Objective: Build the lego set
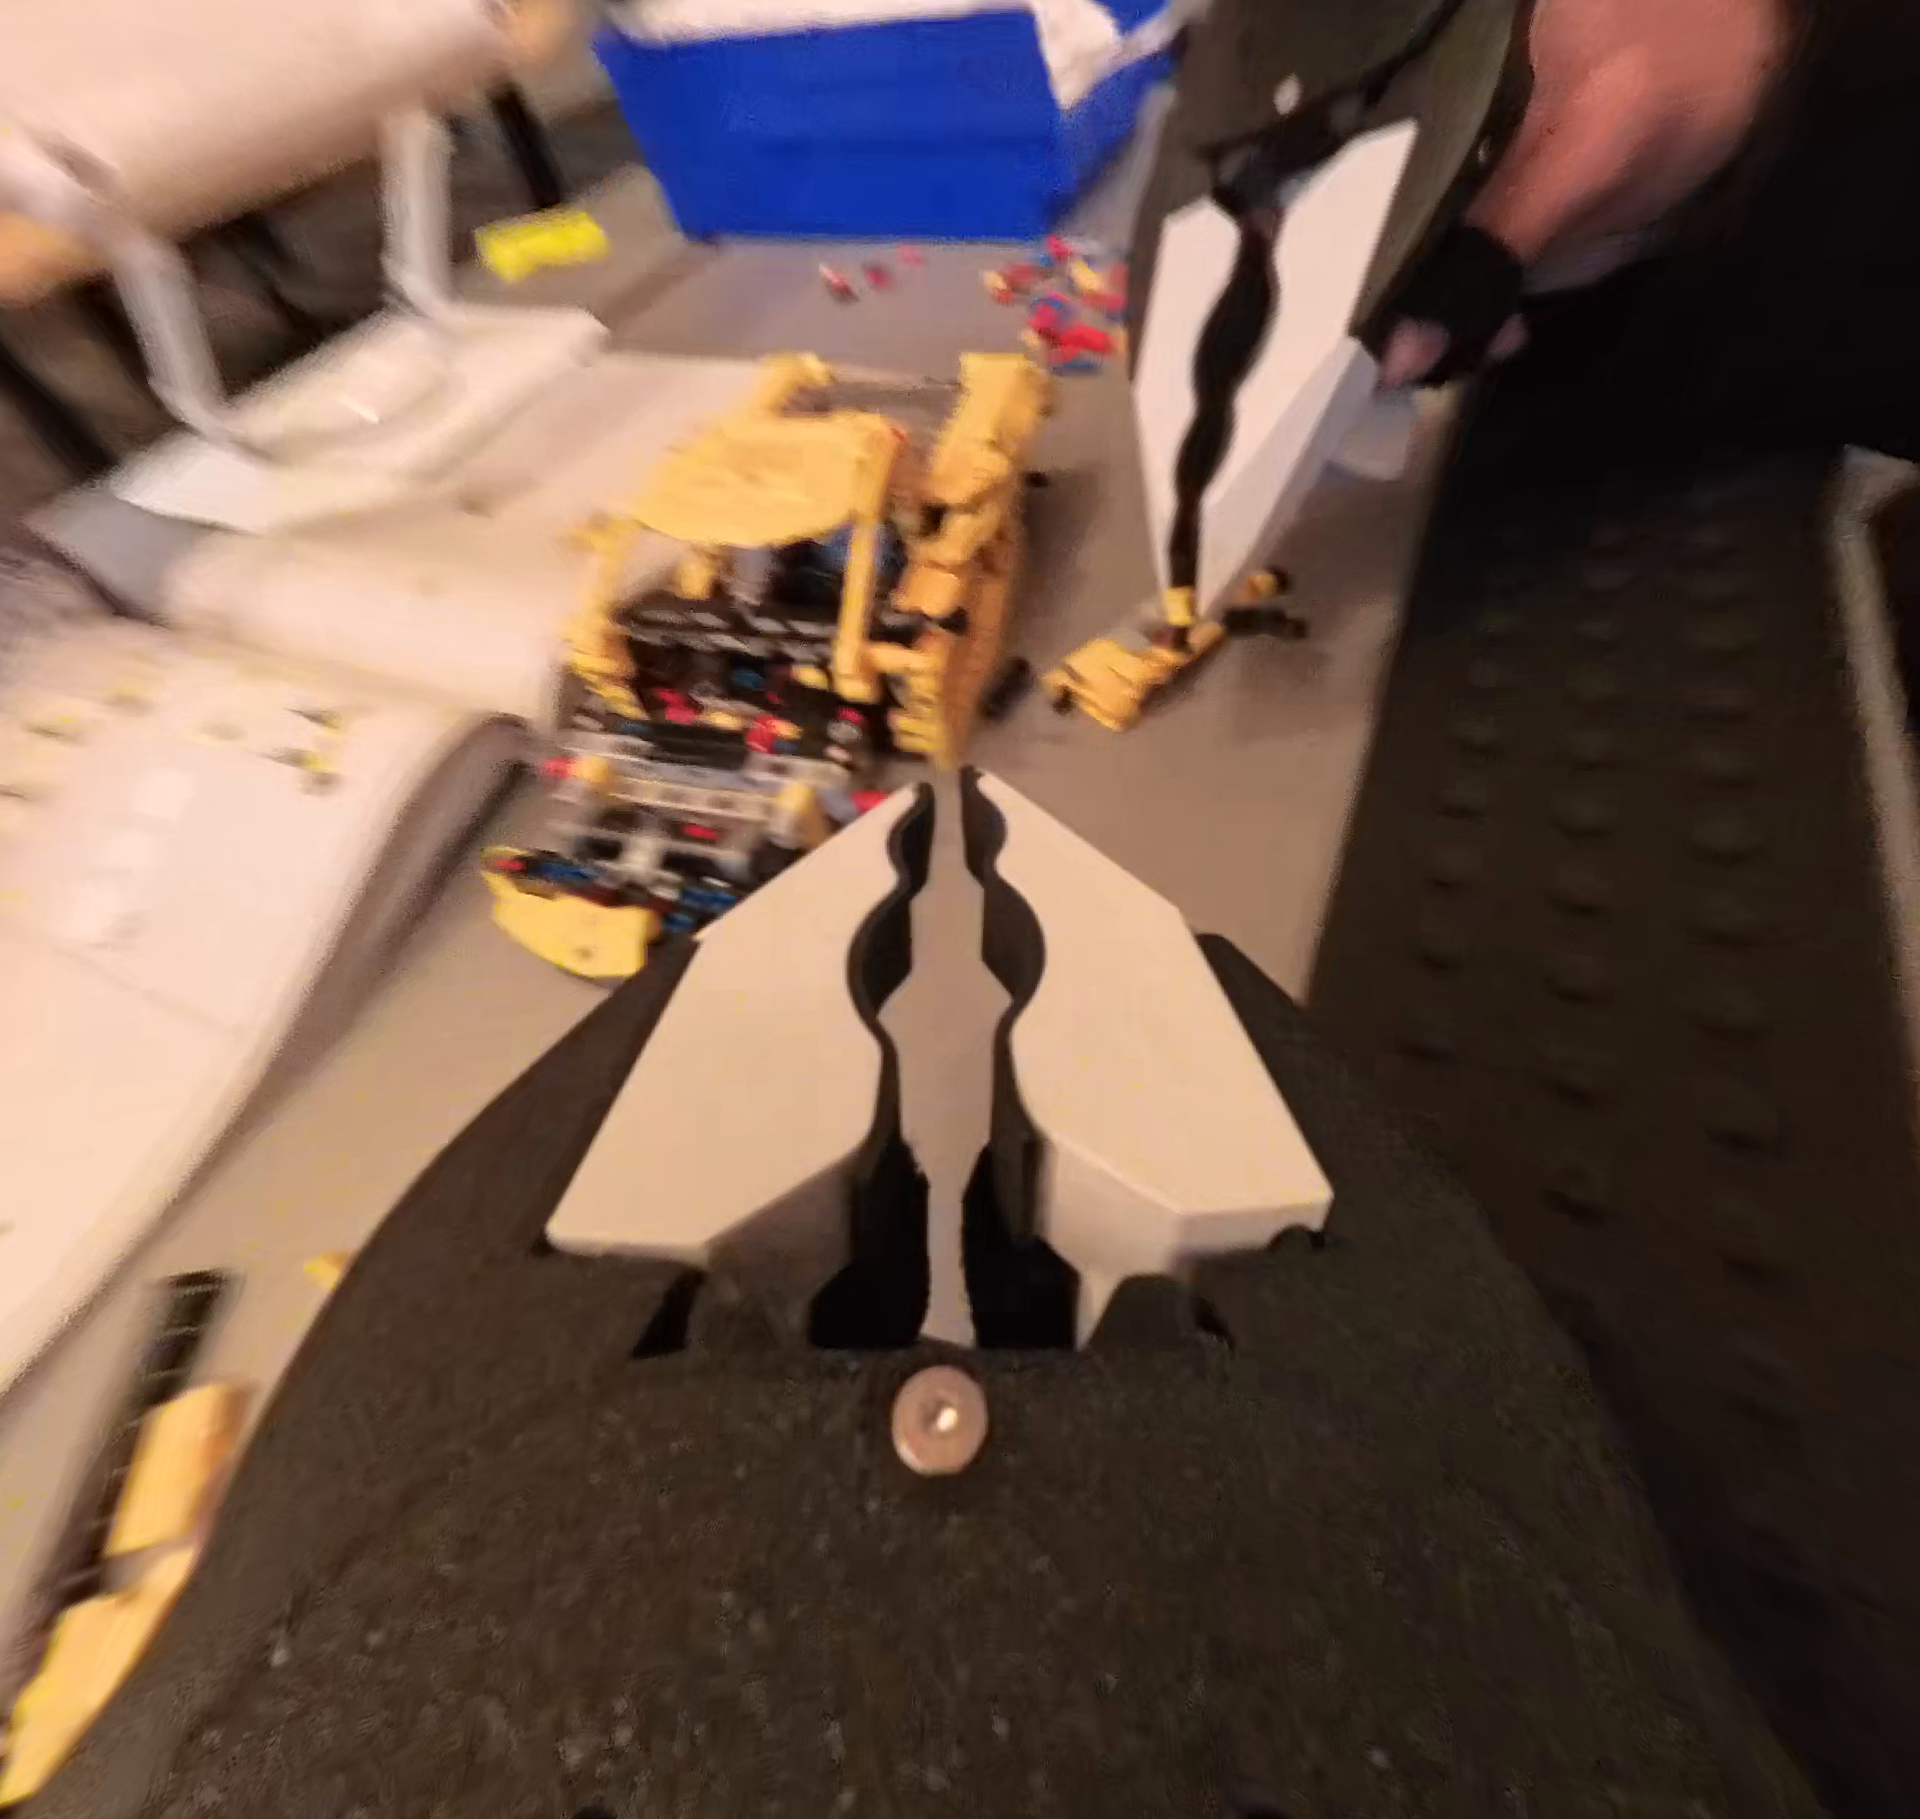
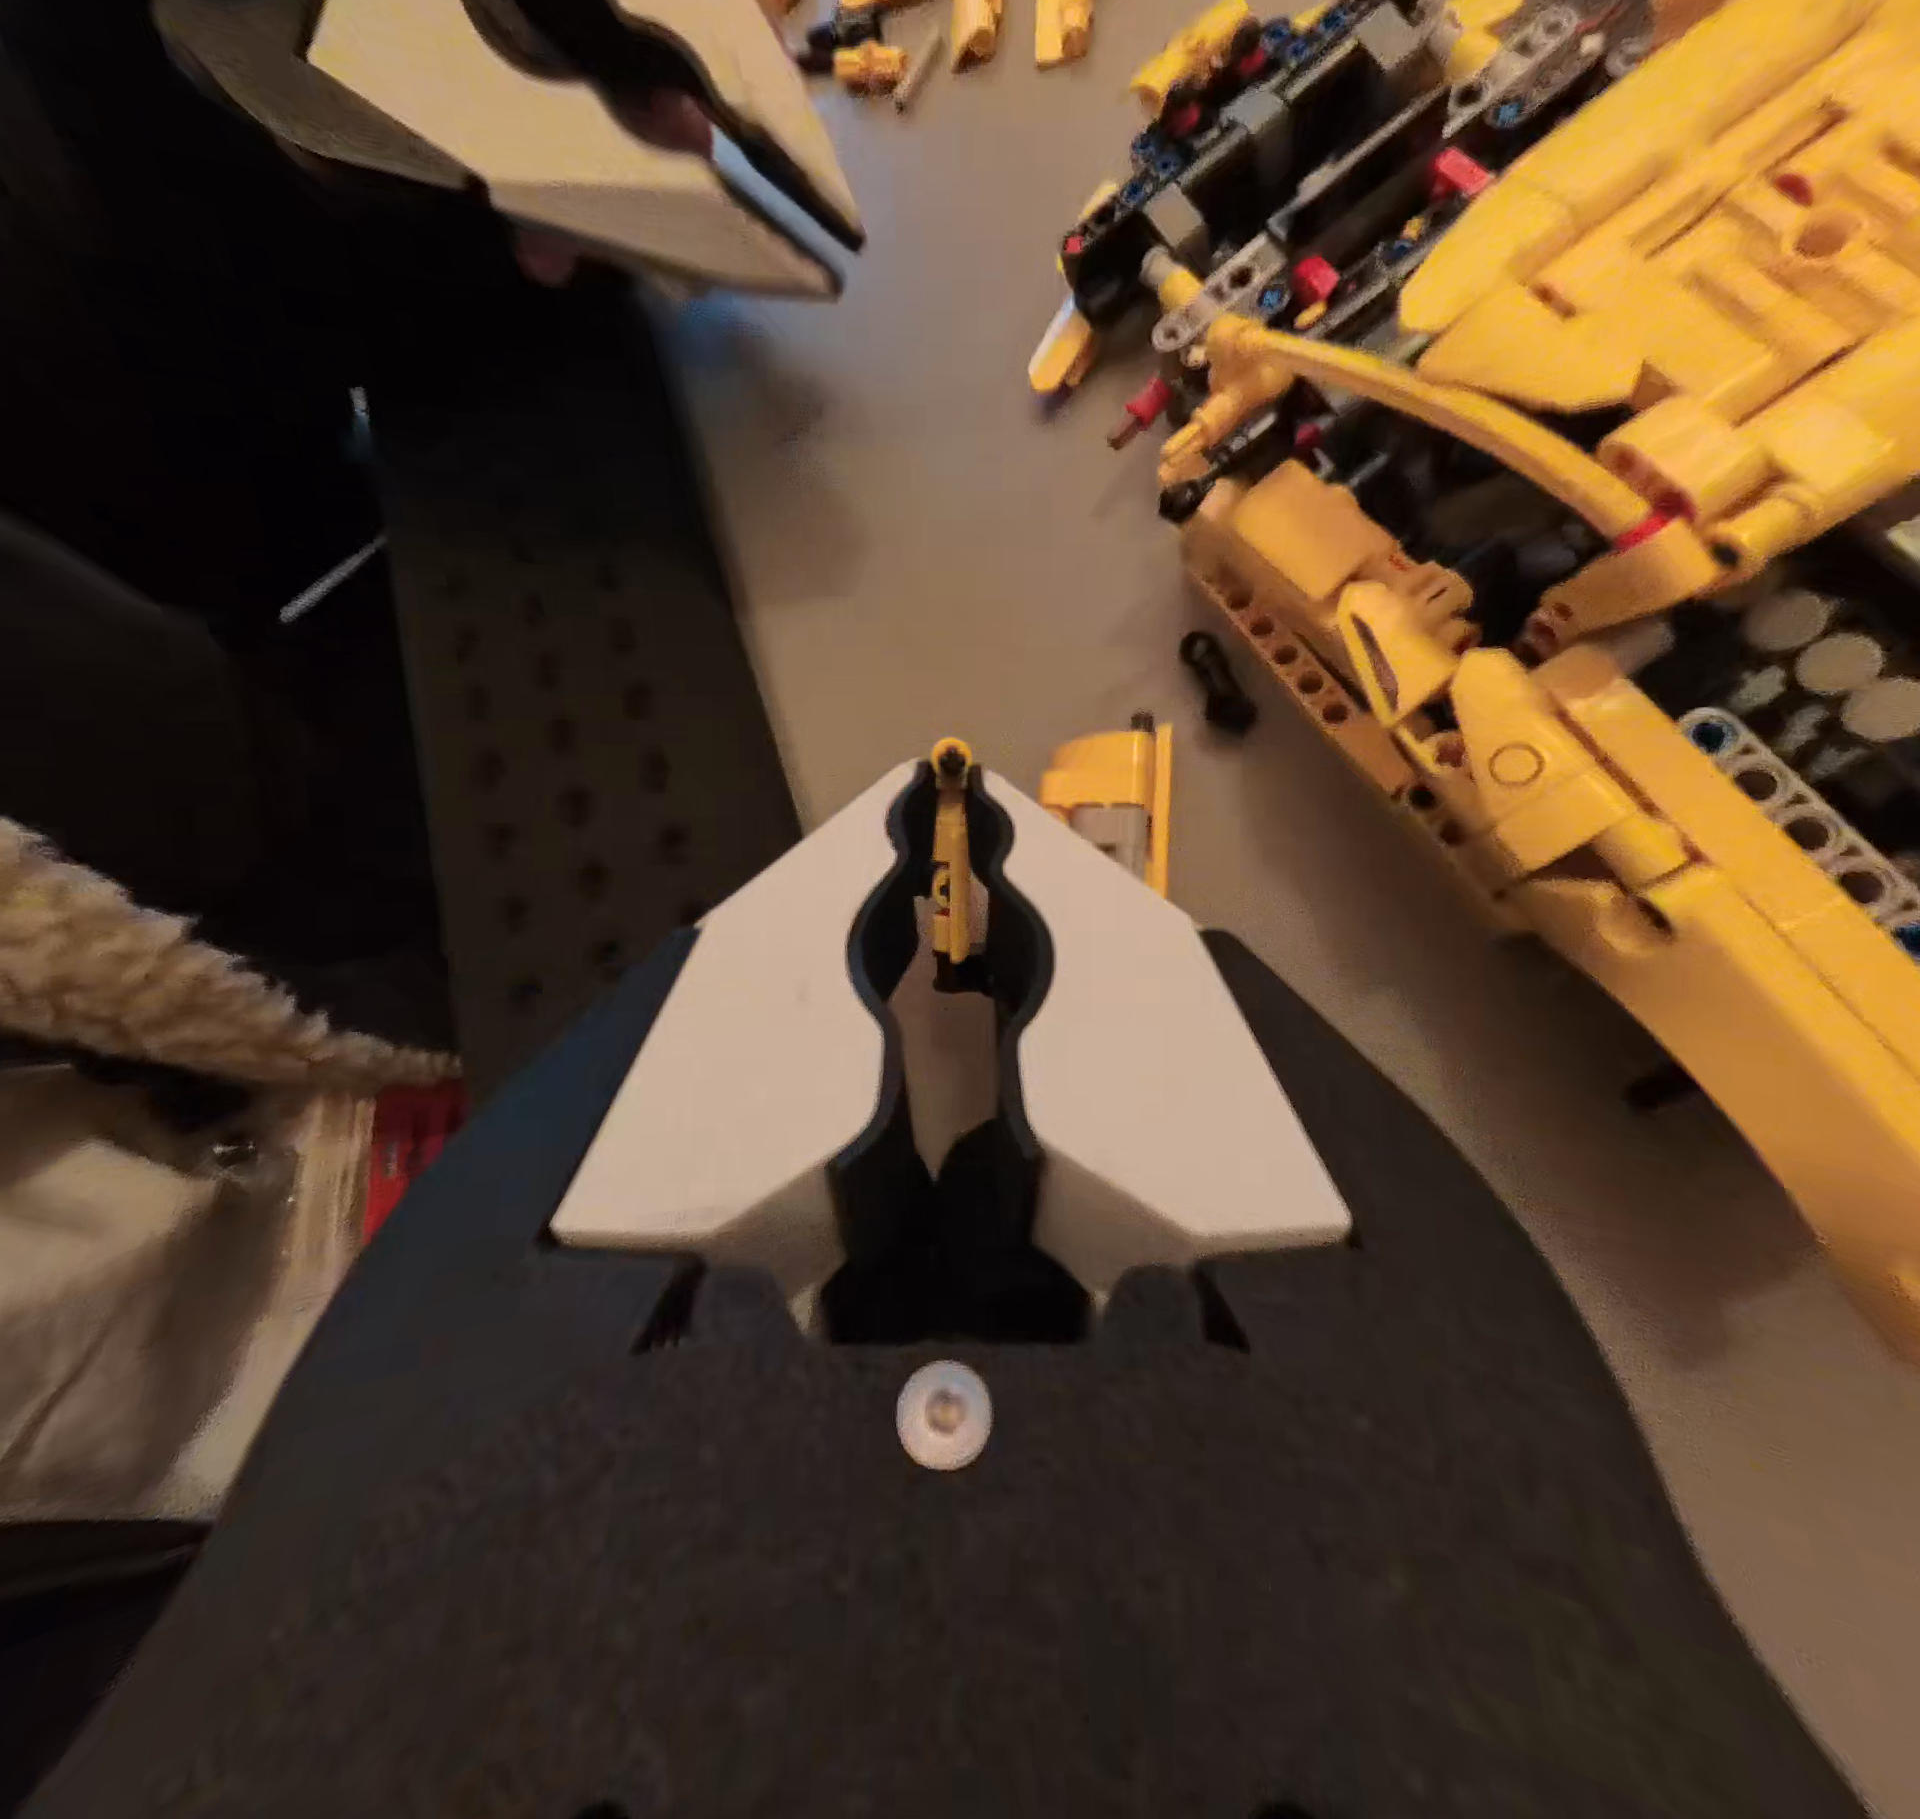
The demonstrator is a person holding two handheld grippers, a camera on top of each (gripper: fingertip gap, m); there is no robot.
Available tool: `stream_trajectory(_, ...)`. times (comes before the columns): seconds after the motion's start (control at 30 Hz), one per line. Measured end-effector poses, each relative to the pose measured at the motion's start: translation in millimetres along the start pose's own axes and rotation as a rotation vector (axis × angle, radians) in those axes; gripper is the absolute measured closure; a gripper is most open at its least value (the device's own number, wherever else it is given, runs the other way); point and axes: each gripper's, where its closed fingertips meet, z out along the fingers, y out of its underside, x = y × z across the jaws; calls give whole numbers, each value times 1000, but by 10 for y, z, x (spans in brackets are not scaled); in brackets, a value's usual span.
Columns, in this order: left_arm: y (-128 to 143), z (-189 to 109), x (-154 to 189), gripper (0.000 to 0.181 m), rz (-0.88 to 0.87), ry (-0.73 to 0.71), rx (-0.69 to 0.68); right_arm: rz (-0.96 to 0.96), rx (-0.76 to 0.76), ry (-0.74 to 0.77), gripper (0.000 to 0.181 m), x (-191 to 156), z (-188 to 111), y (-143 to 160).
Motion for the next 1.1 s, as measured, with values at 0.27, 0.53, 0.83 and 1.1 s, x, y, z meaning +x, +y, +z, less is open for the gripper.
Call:
stream_trajectory(0.27,219,272,300,157,-5,157,-168,125,-67,-98,177,-82,299,98)
stream_trajectory(0.53,333,421,274,157,28,139,-228,51,-70,-23,164,25,188,180)
stream_trajectory(0.83,291,500,263,158,-13,109,-215,-45,60,196,153,413,-5,-92)
stream_trajectory(1.1,354,521,222,159,7,65,-258,-115,-99,355,154,495,241,-74)
